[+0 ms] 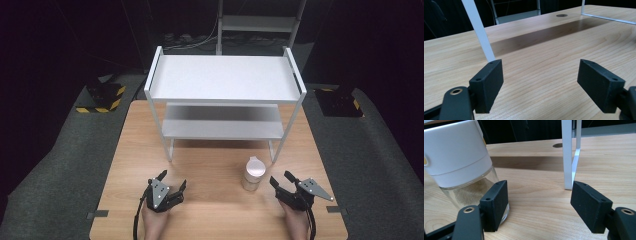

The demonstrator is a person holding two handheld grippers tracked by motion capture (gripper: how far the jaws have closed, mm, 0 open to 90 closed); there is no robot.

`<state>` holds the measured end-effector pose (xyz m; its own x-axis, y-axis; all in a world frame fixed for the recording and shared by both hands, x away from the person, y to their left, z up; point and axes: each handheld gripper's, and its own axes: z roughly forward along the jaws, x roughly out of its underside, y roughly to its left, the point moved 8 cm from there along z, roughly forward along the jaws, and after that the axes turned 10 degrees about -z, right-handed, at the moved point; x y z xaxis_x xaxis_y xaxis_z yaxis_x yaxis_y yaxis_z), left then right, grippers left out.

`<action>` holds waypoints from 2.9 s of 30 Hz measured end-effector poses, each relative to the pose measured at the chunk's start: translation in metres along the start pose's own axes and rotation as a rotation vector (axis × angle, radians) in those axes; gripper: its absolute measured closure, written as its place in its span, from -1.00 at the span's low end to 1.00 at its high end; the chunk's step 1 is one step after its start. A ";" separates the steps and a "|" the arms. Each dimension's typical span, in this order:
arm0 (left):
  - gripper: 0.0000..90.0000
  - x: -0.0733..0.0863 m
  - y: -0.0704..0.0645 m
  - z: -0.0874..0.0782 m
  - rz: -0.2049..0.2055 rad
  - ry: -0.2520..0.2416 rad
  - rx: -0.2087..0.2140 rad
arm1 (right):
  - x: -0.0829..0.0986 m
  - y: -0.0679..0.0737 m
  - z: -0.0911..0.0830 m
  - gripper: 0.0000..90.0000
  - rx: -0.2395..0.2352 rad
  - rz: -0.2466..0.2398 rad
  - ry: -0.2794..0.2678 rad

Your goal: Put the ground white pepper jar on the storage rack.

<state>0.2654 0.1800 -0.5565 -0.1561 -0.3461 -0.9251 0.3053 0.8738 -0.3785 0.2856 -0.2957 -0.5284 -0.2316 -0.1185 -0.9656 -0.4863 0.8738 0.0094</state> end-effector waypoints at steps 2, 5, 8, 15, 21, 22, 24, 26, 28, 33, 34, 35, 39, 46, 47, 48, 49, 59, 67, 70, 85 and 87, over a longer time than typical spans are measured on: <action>-0.53 0.000 0.000 0.000 -0.006 0.001 -0.001 | 0.000 0.000 0.000 -0.34 -0.001 0.000 0.001; -0.53 -0.001 0.001 0.001 -0.008 0.003 -0.002 | -0.001 -0.001 0.001 -0.34 -0.002 -0.001 0.009; -0.53 -0.001 0.001 0.002 -0.012 0.005 -0.004 | -0.001 -0.001 0.002 -0.34 -0.005 0.002 0.017; -0.53 -0.001 0.001 0.002 -0.011 0.006 0.001 | -0.001 -0.002 0.002 -0.34 0.002 0.014 0.020; -0.53 -0.001 0.002 0.002 -0.016 0.006 0.008 | -0.002 -0.001 0.003 -0.34 -0.003 -0.002 0.029; -0.53 -0.001 0.002 0.002 -0.017 0.007 0.009 | -0.002 -0.001 0.004 -0.34 -0.006 -0.001 0.030; -0.53 -0.002 0.002 0.002 -0.017 0.007 0.009 | -0.002 -0.001 0.004 -0.34 -0.008 0.000 0.028; -0.53 -0.002 0.003 0.001 -0.017 0.009 0.014 | -0.002 -0.003 0.003 -0.34 -0.019 0.012 0.030; -0.53 -0.002 0.003 0.000 -0.023 0.002 0.017 | -0.003 -0.004 0.004 -0.35 -0.026 0.022 0.035; -0.53 -0.002 0.004 0.000 -0.031 0.005 0.021 | -0.011 -0.008 0.009 -0.35 -0.041 0.026 0.111; -0.53 -0.002 0.004 0.000 -0.029 0.000 0.022 | -0.011 -0.008 0.008 -0.35 -0.044 0.023 0.115; -0.53 -0.002 0.004 0.000 -0.031 0.001 0.020 | -0.012 -0.008 0.007 -0.36 -0.049 0.018 0.126; -0.54 -0.003 0.004 0.000 -0.035 0.003 0.021 | -0.015 -0.010 0.003 -0.39 -0.086 0.016 0.144; -0.54 -0.003 0.004 0.000 -0.036 0.002 0.023 | -0.028 0.001 -0.018 -0.44 -0.129 -0.096 0.164; -0.54 -0.003 0.004 0.000 -0.035 0.004 0.022 | -0.030 0.004 -0.021 -0.45 -0.136 -0.112 0.161; -0.54 -0.003 0.004 0.000 -0.035 0.004 0.022 | -0.031 0.007 -0.023 -0.47 -0.144 -0.123 0.159; -0.54 -0.002 0.003 0.000 -0.032 0.004 0.022 | -0.033 0.010 -0.024 -0.49 -0.150 -0.134 0.156; -0.54 -0.003 0.003 0.000 -0.036 0.007 0.020 | -0.039 0.033 -0.020 -0.62 -0.189 -0.207 0.112; -0.54 -0.003 0.004 0.000 -0.040 0.004 0.023 | -0.057 0.052 -0.006 -0.63 -0.194 -0.238 0.125; -0.54 -0.003 0.004 0.000 -0.041 0.003 0.023 | -0.062 0.056 -0.001 -0.63 -0.172 -0.251 0.142; -0.54 -0.003 0.004 0.000 -0.046 -0.001 0.023 | -0.057 0.066 0.036 -0.62 -0.125 -0.290 0.199; -0.54 -0.003 0.005 0.000 -0.047 -0.001 0.024 | -0.055 0.067 0.041 -0.61 -0.121 -0.299 0.203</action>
<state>0.2669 0.1851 -0.5554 -0.1701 -0.3867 -0.9064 0.3202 0.8482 -0.4219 0.3003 -0.2115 -0.4850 -0.2202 -0.4617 -0.8593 -0.6510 0.7256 -0.2230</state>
